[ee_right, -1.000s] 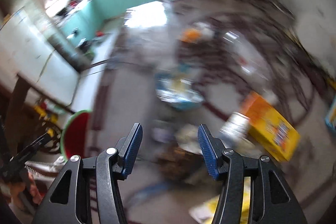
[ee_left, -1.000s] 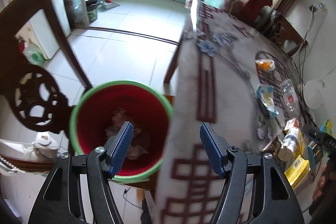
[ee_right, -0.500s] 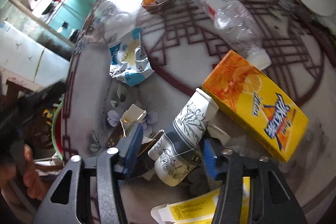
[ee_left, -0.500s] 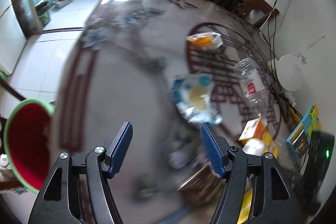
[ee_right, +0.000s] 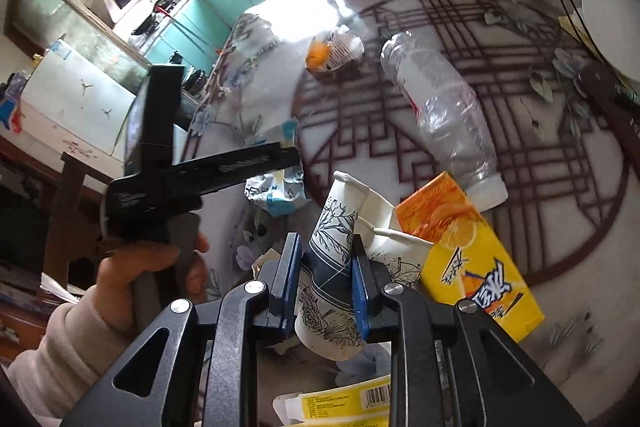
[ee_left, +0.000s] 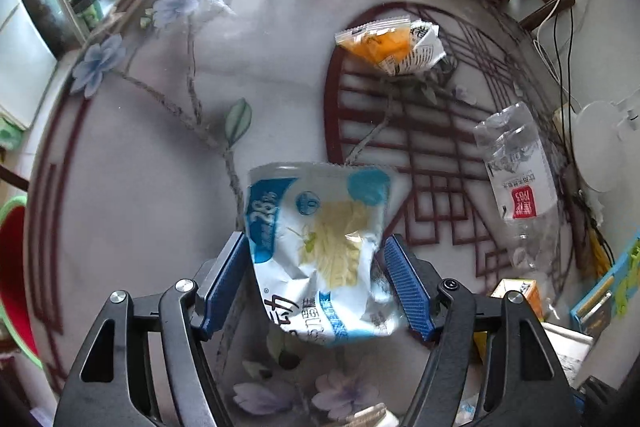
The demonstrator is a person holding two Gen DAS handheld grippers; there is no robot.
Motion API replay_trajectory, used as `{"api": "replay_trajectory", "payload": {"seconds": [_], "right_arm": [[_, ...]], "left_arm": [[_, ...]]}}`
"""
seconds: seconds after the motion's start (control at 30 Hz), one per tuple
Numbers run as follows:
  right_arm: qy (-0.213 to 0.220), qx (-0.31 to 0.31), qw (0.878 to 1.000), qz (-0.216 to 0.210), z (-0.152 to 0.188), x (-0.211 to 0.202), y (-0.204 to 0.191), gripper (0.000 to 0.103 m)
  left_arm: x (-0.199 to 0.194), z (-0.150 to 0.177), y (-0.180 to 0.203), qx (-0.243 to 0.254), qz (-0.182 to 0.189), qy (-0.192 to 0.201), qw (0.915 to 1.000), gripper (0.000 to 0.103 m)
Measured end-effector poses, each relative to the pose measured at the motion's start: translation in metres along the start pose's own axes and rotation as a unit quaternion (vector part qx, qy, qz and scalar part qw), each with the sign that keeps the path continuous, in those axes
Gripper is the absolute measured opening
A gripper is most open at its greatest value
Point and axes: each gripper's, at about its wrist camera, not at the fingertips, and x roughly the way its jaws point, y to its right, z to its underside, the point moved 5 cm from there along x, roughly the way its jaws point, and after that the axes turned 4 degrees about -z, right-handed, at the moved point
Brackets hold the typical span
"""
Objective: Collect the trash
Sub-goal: 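Grasp blue-white snack wrapper with left tool while right tool grasps paper cups, then lift the snack wrapper with left tool while right tool holds the paper cups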
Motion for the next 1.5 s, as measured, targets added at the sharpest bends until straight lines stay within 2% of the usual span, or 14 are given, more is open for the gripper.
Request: {"api": "replay_trajectory", "payload": {"seconds": [0.13,0.2,0.27,0.43,0.67,0.83,0.87,0.97,1.0,1.07,1.17,1.2,1.37,1.5], "right_arm": [[-0.005,-0.001,1.0,-0.006,-0.002,0.001,0.003,0.021],[-0.007,-0.002,1.0,-0.007,-0.003,0.002,0.003,0.021],[-0.006,-0.005,1.0,-0.01,-0.006,0.002,0.001,0.021],[0.008,-0.013,1.0,-0.015,-0.013,-0.004,-0.011,0.021],[0.029,-0.019,0.999,-0.016,-0.016,-0.013,-0.029,0.021],[0.038,-0.005,0.999,-0.011,-0.013,-0.013,-0.033,0.021],[0.038,-0.003,0.999,-0.008,-0.012,-0.012,-0.033,0.021],[0.04,0.003,0.999,-0.002,-0.008,-0.013,-0.035,0.021],[0.041,0.005,0.999,0.0,-0.006,-0.013,-0.035,0.021],[0.044,0.009,0.999,0.003,-0.002,-0.016,-0.036,0.021],[0.049,0.02,0.999,0.009,0.002,-0.021,-0.035,0.021],[0.05,0.022,0.998,0.011,0.002,-0.022,-0.034,0.021],[0.064,0.032,0.997,0.018,0.007,-0.035,-0.034,0.021],[0.071,0.034,0.997,0.016,0.007,-0.037,-0.042,0.021]], "left_arm": [[-0.004,0.001,0.002,0.005,-0.004,0.014,0.9999,0.046],[-0.01,0.001,0.002,0.01,-0.003,0.018,0.9998,0.023],[-0.02,0.001,-0.002,0.013,-0.007,0.026,0.9996,0.012],[-0.05,0.002,-0.015,-0.002,0.006,0.055,0.9984,0.0],[-0.097,0.005,-0.033,0.001,0.014,0.103,0.9946,0.0],[-0.082,0.011,-0.032,0.033,0.035,0.066,0.9967,0.003],[-0.076,0.016,-0.032,0.041,0.036,0.055,0.997,0.011],[-0.055,0.03,-0.029,0.059,0.027,0.032,0.9974,0.061],[-0.046,0.035,-0.028,0.063,0.024,0.026,0.9974,0.063],[-0.031,0.04,-0.025,0.066,0.025,0.008,0.9975,0.063],[-0.017,0.044,-0.023,0.075,0.007,0.0,0.9972,0.033],[-0.018,0.043,-0.023,0.077,0.008,0.007,0.997,0.03],[-0.041,0.039,-0.033,0.067,0.011,0.03,0.9972,0.008],[-0.073,0.036,-0.055,0.046,0.018,0.062,0.9968,0.001]]}}
